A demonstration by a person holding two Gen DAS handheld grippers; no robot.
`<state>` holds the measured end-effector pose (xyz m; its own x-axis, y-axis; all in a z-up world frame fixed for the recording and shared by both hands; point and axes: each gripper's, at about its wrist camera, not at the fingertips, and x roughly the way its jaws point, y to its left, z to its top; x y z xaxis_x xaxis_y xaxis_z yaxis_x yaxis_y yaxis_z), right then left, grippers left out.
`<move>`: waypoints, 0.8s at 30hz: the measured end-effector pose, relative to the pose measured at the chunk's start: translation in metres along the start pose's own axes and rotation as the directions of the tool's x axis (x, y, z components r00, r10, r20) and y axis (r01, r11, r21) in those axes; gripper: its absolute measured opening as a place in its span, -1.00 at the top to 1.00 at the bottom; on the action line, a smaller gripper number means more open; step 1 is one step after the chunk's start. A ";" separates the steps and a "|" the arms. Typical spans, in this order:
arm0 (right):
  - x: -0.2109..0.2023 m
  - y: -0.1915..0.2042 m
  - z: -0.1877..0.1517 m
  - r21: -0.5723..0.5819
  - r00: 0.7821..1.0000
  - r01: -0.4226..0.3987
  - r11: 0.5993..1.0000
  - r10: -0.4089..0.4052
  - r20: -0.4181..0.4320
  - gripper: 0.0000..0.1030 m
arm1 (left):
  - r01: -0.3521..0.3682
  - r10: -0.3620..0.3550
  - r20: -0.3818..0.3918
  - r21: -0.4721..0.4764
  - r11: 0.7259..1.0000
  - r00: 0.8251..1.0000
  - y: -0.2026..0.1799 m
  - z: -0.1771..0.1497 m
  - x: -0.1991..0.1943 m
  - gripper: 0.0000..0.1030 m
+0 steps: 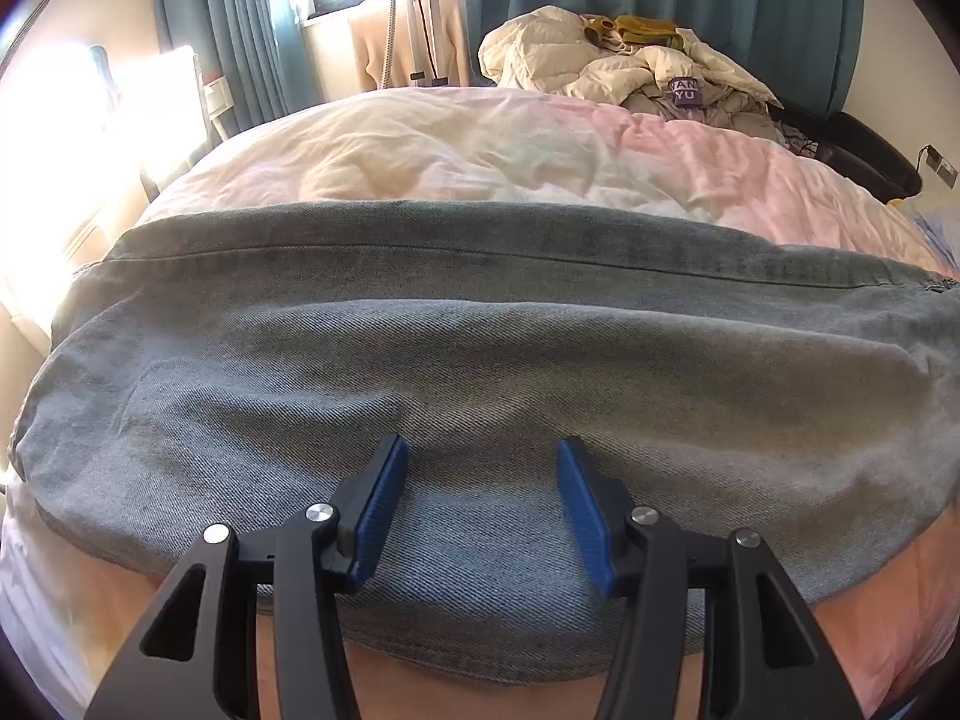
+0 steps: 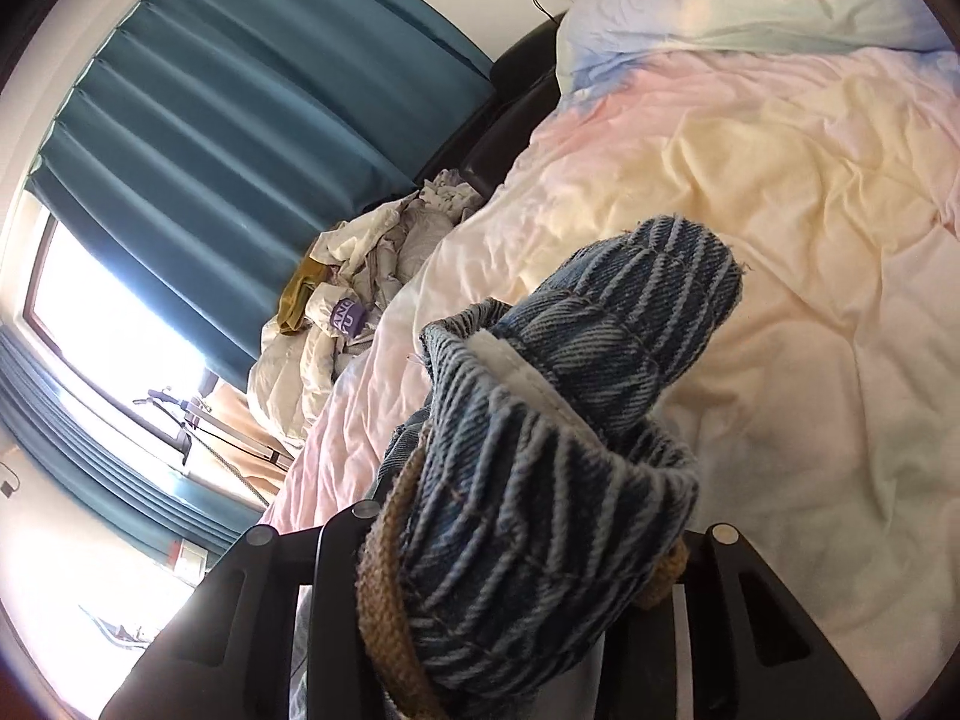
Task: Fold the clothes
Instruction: 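Lay the leg flat with the left gripper while the right gripper lifts the waistband, then carry the waistband with the right gripper over onto the leg held by the left gripper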
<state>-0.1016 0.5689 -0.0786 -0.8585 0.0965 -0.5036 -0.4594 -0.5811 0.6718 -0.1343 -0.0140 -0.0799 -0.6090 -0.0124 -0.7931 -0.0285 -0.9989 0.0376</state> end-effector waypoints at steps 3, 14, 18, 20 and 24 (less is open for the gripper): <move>-0.019 0.032 -0.001 -0.075 0.999 0.006 0.997 -0.003 0.043 0.37 | 0.014 -0.014 0.026 -0.005 1.000 1.000 0.002 0.004 -0.008 -0.04; -0.091 0.185 -0.034 -0.397 0.984 0.014 0.918 0.057 0.168 0.44 | 0.100 -0.088 0.150 -0.075 0.992 0.985 0.032 0.020 -0.046 -0.04; -0.095 0.231 -0.077 -0.500 0.980 0.012 0.866 0.088 0.177 0.46 | 0.120 -0.091 0.203 -0.134 0.984 0.975 0.055 0.028 -0.063 -0.04; -0.096 0.250 -0.104 -0.548 0.979 0.011 0.837 0.102 0.176 0.46 | 0.119 -0.079 0.232 -0.165 0.979 0.970 0.068 0.030 -0.072 -0.04; -0.097 0.288 -0.156 -0.638 0.976 0.009 0.770 0.131 0.172 0.47 | 0.064 -0.001 0.290 -0.207 0.976 0.957 0.090 0.033 -0.091 -0.04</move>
